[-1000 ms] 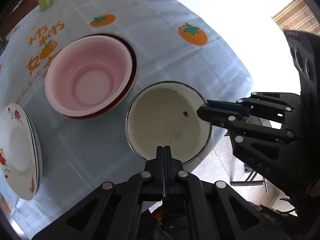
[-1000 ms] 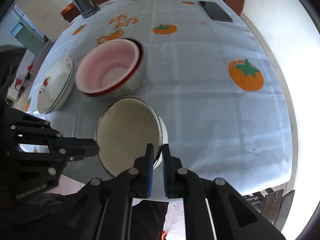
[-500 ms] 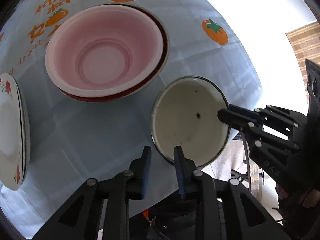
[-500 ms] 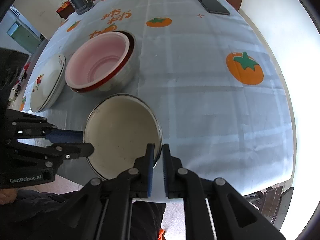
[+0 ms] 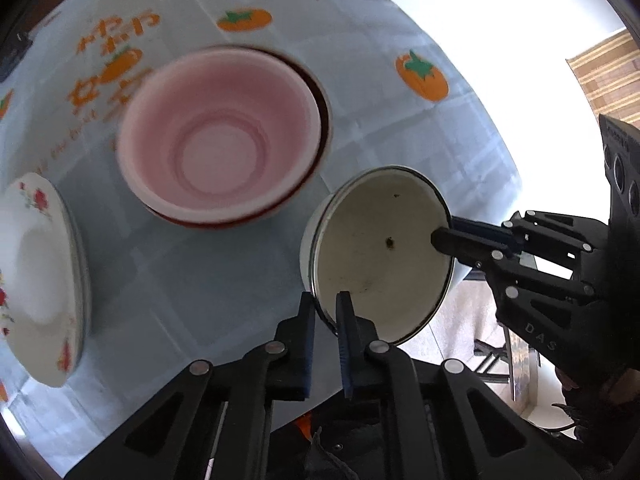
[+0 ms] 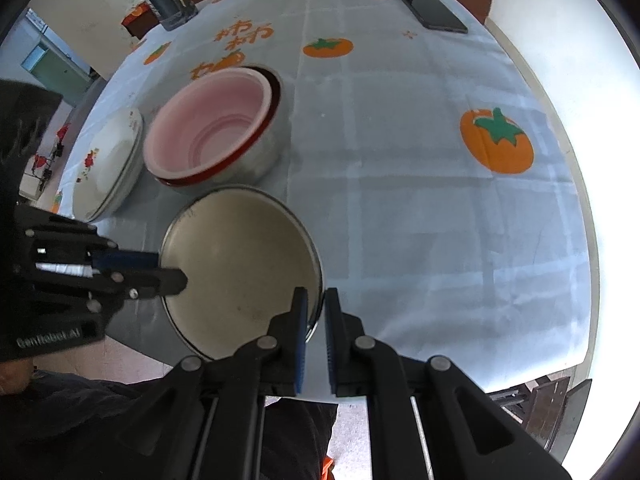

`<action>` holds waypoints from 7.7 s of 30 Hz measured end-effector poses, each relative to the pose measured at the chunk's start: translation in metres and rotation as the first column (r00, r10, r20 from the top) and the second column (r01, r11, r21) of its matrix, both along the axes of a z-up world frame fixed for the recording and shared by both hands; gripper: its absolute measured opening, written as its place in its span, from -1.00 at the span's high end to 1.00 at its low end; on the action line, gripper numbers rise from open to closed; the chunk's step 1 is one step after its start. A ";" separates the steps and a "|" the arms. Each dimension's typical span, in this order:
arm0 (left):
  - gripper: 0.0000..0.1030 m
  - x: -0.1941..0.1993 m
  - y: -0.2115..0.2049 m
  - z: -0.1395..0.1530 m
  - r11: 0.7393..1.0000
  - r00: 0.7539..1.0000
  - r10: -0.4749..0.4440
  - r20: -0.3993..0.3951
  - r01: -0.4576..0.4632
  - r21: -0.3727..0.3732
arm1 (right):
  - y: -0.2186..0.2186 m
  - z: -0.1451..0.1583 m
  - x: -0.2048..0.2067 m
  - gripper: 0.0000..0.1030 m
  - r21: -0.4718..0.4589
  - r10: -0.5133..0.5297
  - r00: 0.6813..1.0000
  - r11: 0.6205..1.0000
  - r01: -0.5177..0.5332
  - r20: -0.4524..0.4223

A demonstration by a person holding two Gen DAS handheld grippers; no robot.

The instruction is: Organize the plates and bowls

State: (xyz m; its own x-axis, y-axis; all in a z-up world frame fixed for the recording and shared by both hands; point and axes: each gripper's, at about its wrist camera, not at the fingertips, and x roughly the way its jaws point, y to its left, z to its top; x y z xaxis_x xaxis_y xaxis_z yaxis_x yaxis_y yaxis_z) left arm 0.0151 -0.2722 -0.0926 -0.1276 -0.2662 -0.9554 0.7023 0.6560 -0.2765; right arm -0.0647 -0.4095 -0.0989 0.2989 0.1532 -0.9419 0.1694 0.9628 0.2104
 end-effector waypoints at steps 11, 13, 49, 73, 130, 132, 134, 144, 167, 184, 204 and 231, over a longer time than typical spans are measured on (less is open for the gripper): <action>0.79 0.017 0.013 0.033 0.997 0.998 0.046 0.031 -0.044 -0.060 | 0.008 0.040 0.016 0.84 -0.038 0.052 0.996 0.998 -0.050 0.068; 0.79 0.018 0.015 0.040 0.997 0.998 0.046 0.042 -0.043 -0.070 | 0.009 0.045 0.019 0.84 -0.040 0.058 0.996 0.998 -0.055 0.075; 0.79 0.081 0.037 0.056 0.975 0.977 0.209 0.049 -0.204 -0.092 | 0.027 0.066 0.094 0.84 -0.085 0.128 0.980 0.990 -0.117 0.150; 0.79 0.097 0.034 0.046 0.968 0.969 0.244 0.034 -0.241 -0.069 | 0.026 0.054 0.121 0.83 -0.100 0.150 0.981 0.985 -0.139 0.121; 0.78 0.099 0.029 0.022 0.966 0.966 0.259 -0.002 -0.259 -0.020 | 0.028 0.024 0.135 0.82 -0.085 0.169 0.984 0.983 -0.164 0.051; 0.78 0.099 0.029 0.021 0.966 0.966 0.259 -0.003 -0.259 -0.017 | 0.028 0.024 0.135 0.82 -0.086 0.170 0.984 0.982 -0.165 0.049; 0.78 0.100 0.029 0.020 0.965 0.966 0.260 -0.006 -0.260 -0.015 | 0.029 0.023 0.134 0.82 -0.085 0.171 0.984 0.982 -0.166 0.047; 0.78 0.100 0.027 0.017 0.966 0.966 0.259 -0.012 -0.259 -0.011 | 0.028 0.019 0.135 0.82 -0.084 0.172 0.984 0.982 -0.168 0.040; 0.77 0.102 0.025 0.015 0.967 0.967 0.256 -0.013 -0.256 -0.018 | 0.026 0.018 0.138 0.80 -0.089 0.174 0.985 0.981 -0.171 0.024; 0.76 0.103 0.026 0.016 0.969 0.970 0.244 -0.013 -0.245 -0.029 | 0.022 0.017 0.139 0.80 -0.091 0.174 0.984 0.981 -0.171 0.024; 0.09 0.104 0.028 0.010 0.957 0.957 0.288 0.035 -0.288 -0.019 | 0.013 0.021 0.132 0.04 -0.081 0.126 0.990 0.989 -0.120 0.067; 0.35 0.101 0.023 -0.006 0.958 0.957 0.282 0.064 -0.284 0.035 | 0.016 -0.003 0.133 0.50 -0.047 0.072 0.997 0.996 -0.071 0.030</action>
